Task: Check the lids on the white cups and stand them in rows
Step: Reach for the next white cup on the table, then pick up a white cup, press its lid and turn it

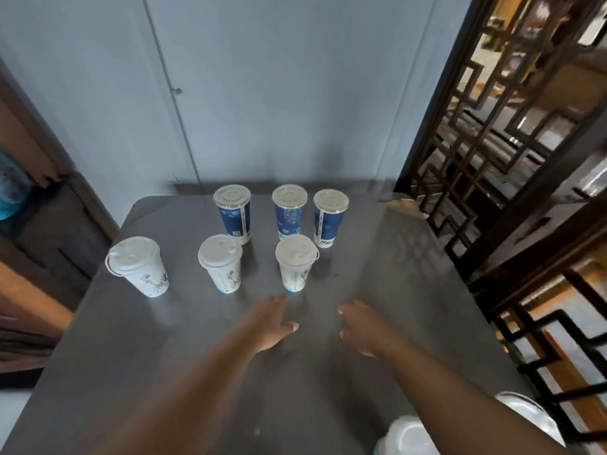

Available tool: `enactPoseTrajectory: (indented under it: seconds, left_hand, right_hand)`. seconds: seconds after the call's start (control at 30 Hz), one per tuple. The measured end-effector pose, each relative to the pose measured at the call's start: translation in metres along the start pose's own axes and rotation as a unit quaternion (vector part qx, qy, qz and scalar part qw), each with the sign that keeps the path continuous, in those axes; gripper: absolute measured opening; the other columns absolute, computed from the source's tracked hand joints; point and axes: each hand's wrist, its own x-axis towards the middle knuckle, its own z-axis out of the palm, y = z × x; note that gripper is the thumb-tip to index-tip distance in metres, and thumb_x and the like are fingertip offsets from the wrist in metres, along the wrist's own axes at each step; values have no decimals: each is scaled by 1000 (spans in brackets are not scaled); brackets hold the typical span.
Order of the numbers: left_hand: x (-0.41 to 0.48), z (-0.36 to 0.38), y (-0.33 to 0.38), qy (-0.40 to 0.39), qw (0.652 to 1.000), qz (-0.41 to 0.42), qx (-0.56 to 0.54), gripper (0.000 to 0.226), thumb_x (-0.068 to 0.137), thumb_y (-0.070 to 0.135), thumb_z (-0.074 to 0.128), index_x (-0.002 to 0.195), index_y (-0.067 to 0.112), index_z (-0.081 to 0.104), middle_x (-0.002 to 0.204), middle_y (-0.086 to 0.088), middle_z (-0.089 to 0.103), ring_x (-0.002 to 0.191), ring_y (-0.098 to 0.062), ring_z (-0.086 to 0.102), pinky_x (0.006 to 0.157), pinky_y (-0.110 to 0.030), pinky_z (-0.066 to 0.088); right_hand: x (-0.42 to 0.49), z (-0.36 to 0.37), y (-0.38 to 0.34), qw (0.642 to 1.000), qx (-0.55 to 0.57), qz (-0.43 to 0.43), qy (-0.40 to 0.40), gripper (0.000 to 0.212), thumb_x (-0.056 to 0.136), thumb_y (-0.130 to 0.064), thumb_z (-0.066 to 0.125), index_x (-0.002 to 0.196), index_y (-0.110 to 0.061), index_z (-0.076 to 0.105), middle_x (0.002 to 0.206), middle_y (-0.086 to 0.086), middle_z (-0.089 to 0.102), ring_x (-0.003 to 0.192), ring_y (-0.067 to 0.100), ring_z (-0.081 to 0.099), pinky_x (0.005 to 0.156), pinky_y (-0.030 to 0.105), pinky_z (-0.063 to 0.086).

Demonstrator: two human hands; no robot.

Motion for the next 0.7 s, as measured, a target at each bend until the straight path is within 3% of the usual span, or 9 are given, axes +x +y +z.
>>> enactPoseTrajectory:
  seconds: [0.1,0.23,0.33,0.43,0.7]
  left_hand:
    - [-40,-8,29,-21,999,27,2,63,93,43,63,148,22,41,149,-4,50,133,-21,51,109,-32,37]
    - [-90,-14,79,-2,997,69,-16,55,93,37,64,142,17,47,142,-8,56,125,-24,56,98,-29,39]
    - [-124,-8,114,13,994,106,24,56,94,32,63,145,14,45,148,-11,50,133,-29,50,104,-31,37]
    - [-151,6,135,0,989,141,47,61,93,33,65,147,14,43,150,-11,49,132,-30,51,107,-33,39]
    - [-190,60,142,-33,980,167,107,79,85,37,69,151,16,32,152,-11,43,135,-31,47,106,-37,40]
  right_hand:
    - [-51,-16,7,999,5,14,38,45,93,-13,54,137,-7,49,143,18,50,132,31,48,102,29,39]
    - [-122,-28,18,997,-21,17,72,49,95,-19,52,141,-4,43,147,19,46,135,30,45,106,31,36]
    - [-169,-31,27,994,-34,17,99,49,93,-19,52,141,-8,43,146,19,47,135,32,45,109,37,38]
    - [-207,-22,39,991,-31,18,129,42,89,-23,54,129,-11,53,135,18,56,125,34,53,101,40,46]
    - [-262,26,67,990,30,41,133,53,86,-29,65,131,-4,49,134,17,56,125,34,50,102,43,43]
